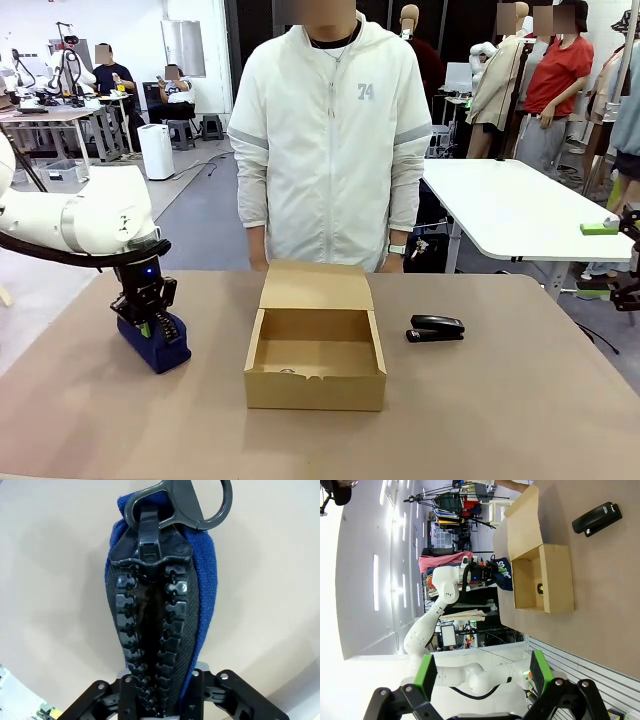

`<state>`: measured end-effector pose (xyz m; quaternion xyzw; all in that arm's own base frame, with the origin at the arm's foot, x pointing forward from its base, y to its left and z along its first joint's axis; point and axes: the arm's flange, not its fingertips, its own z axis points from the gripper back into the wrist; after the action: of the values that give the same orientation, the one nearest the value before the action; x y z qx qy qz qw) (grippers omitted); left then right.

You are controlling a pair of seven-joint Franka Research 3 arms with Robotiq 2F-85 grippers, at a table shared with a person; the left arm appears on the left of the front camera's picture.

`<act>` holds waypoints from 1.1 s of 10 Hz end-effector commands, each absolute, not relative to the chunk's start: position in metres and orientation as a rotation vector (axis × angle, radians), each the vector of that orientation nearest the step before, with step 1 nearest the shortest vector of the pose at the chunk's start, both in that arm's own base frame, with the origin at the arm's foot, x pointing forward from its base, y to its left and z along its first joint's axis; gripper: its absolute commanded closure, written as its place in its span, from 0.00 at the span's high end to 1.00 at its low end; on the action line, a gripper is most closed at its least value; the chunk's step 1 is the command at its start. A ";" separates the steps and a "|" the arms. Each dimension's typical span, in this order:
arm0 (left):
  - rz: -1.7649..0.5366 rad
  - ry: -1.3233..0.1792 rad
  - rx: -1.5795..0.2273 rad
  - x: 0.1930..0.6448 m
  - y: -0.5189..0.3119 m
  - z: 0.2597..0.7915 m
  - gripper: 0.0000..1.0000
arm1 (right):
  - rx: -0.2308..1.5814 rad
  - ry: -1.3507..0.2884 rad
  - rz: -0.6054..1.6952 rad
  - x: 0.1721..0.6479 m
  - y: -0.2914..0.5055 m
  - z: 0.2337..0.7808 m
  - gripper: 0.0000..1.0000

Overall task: Pack the items into the box.
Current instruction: Pick up the item indicated by the person and place it inside the Mailer Box.

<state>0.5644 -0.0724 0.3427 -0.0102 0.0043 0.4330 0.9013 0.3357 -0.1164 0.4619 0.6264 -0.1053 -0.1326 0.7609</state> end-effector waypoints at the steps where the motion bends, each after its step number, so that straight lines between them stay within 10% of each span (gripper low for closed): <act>1: 0.912 0.029 -0.018 0.560 -0.069 0.346 0.00 | 1.364 -0.220 -0.281 0.336 -0.119 0.466 1.00; 6: 0.898 0.059 -0.014 0.559 -0.055 0.366 0.00 | 1.364 -0.220 -0.281 0.336 -0.119 0.466 1.00; 11: 0.939 0.006 -0.046 0.511 -0.015 0.526 0.00 | 1.364 -0.220 -0.281 0.336 -0.119 0.466 1.00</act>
<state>0.5110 -0.0181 0.5170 -0.0041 0.0126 0.4430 0.8964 0.3358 -0.1164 0.4617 0.6264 -0.1050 -0.1327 0.7609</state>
